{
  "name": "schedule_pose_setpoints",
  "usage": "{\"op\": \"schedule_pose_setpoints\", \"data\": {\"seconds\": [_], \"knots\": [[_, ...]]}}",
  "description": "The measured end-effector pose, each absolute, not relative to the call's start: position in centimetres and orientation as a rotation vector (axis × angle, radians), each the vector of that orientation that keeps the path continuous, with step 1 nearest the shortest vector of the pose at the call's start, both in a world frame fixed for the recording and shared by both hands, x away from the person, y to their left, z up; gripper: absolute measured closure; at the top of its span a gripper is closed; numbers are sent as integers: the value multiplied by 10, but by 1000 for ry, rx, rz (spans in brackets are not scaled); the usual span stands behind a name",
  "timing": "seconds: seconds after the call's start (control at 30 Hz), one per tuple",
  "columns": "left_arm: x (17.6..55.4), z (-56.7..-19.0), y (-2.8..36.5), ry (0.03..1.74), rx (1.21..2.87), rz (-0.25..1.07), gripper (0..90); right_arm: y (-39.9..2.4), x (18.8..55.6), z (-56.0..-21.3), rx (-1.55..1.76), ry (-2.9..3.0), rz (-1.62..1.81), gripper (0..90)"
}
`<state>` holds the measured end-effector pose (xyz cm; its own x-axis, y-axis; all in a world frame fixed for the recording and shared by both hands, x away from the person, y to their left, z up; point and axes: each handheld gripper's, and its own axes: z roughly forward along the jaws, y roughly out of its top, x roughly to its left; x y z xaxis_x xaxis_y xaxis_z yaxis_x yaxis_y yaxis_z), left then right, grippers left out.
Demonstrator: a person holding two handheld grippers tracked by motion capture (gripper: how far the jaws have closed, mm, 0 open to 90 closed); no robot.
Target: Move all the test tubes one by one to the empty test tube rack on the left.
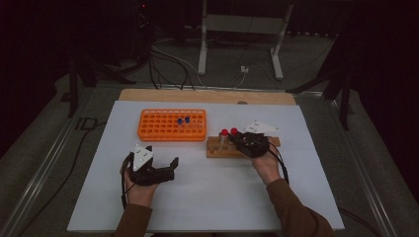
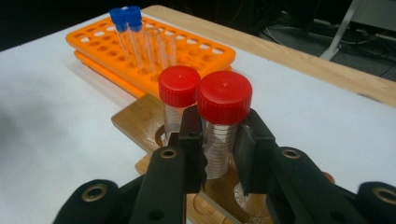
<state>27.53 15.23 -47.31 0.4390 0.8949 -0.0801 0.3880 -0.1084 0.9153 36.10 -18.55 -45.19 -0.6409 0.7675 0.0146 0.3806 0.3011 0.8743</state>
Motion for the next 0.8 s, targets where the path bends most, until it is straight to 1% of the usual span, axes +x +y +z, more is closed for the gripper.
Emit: {"op": "schedule_pose_setpoints", "data": {"seconds": [0.8], "knots": [[274, -470, 147, 1101, 1700, 643, 8, -193, 341, -392, 936, 2097, 1374, 746]]}}
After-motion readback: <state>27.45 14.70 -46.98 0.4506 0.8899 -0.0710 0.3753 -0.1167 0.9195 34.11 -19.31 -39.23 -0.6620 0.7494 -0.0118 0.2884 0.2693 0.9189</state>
